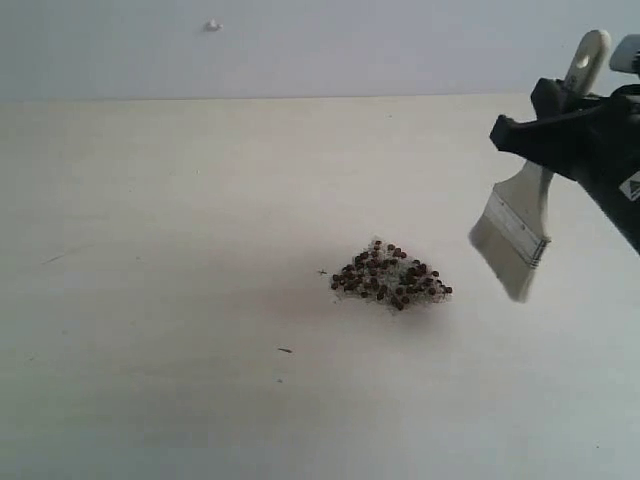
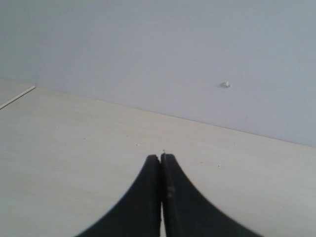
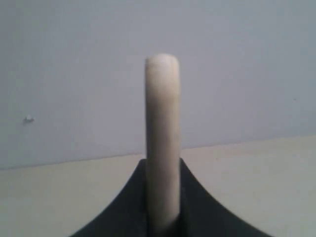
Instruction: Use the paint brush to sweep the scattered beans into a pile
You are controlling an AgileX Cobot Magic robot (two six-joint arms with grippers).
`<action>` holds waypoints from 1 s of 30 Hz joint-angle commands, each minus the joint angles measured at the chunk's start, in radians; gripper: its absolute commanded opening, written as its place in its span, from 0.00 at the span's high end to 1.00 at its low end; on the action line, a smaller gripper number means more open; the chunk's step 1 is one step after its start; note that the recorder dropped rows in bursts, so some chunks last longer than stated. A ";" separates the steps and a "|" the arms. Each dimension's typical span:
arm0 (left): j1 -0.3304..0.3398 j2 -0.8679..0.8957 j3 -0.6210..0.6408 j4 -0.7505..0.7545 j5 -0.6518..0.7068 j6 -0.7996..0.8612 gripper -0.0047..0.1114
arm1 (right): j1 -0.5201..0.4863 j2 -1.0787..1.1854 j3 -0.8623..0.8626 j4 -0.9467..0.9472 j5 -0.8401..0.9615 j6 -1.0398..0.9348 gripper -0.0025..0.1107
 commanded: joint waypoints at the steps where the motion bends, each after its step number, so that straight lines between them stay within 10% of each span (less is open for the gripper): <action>1: 0.004 -0.006 0.000 -0.007 -0.004 0.005 0.96 | 0.057 0.033 0.007 0.099 0.003 -0.030 0.98; 30: 0.004 -0.006 0.000 -0.007 -0.004 0.005 0.96 | 0.097 0.081 -0.020 0.051 0.059 0.084 0.98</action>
